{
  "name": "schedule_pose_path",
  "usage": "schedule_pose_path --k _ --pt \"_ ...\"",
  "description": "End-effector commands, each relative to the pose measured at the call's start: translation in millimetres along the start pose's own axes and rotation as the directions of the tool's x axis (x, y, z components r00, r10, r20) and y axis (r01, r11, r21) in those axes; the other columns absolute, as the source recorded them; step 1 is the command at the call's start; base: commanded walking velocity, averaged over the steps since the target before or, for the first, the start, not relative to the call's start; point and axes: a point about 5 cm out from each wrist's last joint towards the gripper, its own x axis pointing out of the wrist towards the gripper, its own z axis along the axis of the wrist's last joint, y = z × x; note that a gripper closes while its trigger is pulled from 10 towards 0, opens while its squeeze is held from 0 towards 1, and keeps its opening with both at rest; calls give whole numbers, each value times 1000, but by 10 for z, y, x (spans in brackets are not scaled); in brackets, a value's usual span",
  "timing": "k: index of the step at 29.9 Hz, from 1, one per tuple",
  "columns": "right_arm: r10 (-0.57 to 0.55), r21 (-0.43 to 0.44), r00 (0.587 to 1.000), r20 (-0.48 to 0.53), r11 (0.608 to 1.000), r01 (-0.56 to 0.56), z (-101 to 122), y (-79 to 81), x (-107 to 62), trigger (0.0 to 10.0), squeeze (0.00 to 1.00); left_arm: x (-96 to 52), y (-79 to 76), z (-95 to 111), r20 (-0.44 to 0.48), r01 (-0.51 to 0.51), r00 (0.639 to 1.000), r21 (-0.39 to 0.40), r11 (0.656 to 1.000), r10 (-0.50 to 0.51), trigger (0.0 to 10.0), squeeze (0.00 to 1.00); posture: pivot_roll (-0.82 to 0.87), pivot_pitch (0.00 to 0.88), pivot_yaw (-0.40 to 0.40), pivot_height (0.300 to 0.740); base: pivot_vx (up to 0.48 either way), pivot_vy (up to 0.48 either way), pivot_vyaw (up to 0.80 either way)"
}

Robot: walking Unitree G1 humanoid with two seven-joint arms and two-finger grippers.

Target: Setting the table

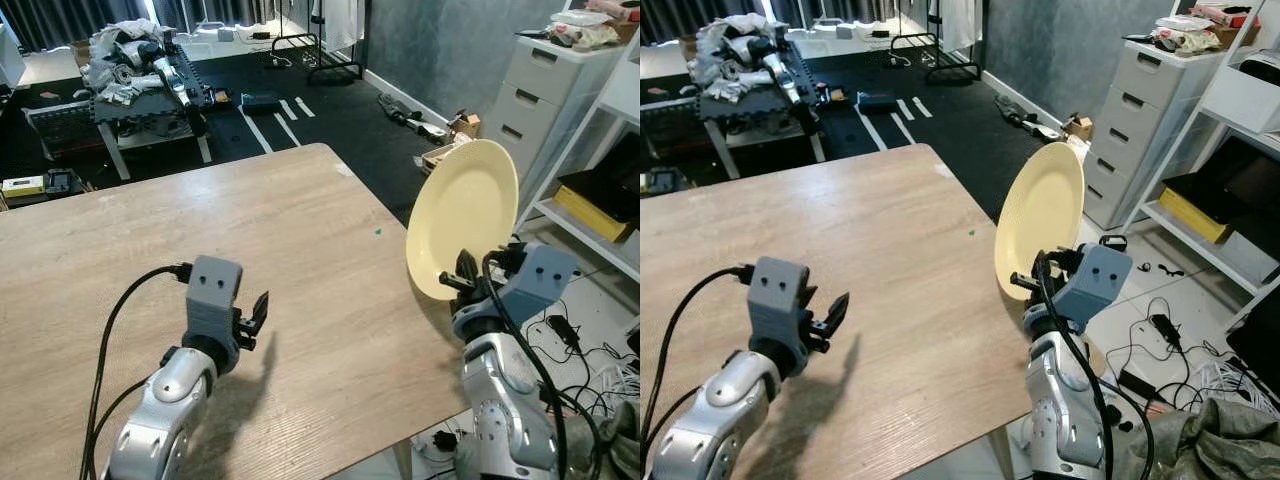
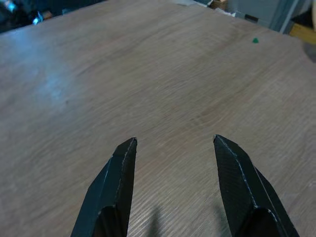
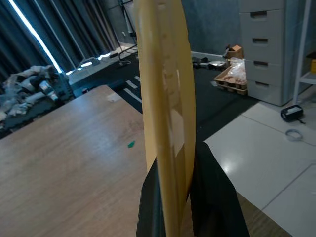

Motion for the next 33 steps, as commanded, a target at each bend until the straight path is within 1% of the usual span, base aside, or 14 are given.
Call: schedule_pose_path --k 1,3,5,6,8,9,12,16,17,20,22,23,28,33 --pt "-7 -24 1000 7 1000 7 -13 8 -5 10000 0 -27 -18 -70 -20 5 1000 54 999 -4 10000 0 -26 0 98 740 0 0 0" --pt "-7 -33 1000 13 999 8 -5 8 -3 10000 0 -40 -34 -68 -18 16 1000 68 998 -15 10000 0 -27 0 98 740 0 0 0" --pt "-7 -39 1000 19 999 8 4 10 1 10000 0 -54 4 -77 -9 -30 1000 -12 999 30 10000 0 -28 0 96 740 0 0 0" --pt "-7 -39 1000 19 999 8 4 10 1 10000 0 -54 4 -77 -9 -30 1000 -12 999 30 10000 0 -28 0 96 740 0 0 0" --pt "-1 -48 1000 24 999 3 7 23 -7 10000 0 -68 82 -106 10 -115 993 -72 991 116 10000 0 -30 0 96 740 0 0 0" --pt "7 -55 1000 29 998 -5 13 35 -14 10000 0 -92 87 -113 27 -132 991 -69 989 134 10000 0 -32 0 95 740 0 0 0" --pt "13 -62 999 33 998 -11 17 45 -20 10000 0 -116 77 -122 38 -140 989 -63 988 142 10000 0 -29 0 95 740 0 0 0" --pt "22 -68 999 33 998 -20 11 63 -23 10000 0 -114 67 -104 50 -116 992 -38 993 118 10000 0 -20 0 89 740 0 0 0" --pt "24 -69 999 31 997 -22 4 70 -21 10000 0 -92 70 -78 60 -103 993 -45 994 106 10000 0 -20 0 89 740 0 0 0" --pt "36 -75 999 33 997 -34 0 93 3 10000 0 10 10 59 98 -23 995 -100 995 33 10000 0 -17 0 88 740 0 0 0" --pt "40 -76 998 37 996 -37 11 106 28 10000 0 62 -49 160 136 13 991 -74 997 -3 10000 0 -24 0 90 740 0 0 0" --pt "40 -76 998 37 996 -37 11 106 28 10000 0 62 -49 160 136 13 991 -74 997 -3 10000 0 -24 0 90 740 0 0 0" --pt "42 -84 998 46 996 -38 26 104 39 10000 0 121 -79 297 191 29 981 -77 997 -13 10000 0 -34 0 91 740 0 0 0" --pt "38 -88 998 47 996 -34 24 91 33 10000 0 130 -77 325 210 30 978 -66 997 -16 10000 0 -35 0 94 740 0 0 0"
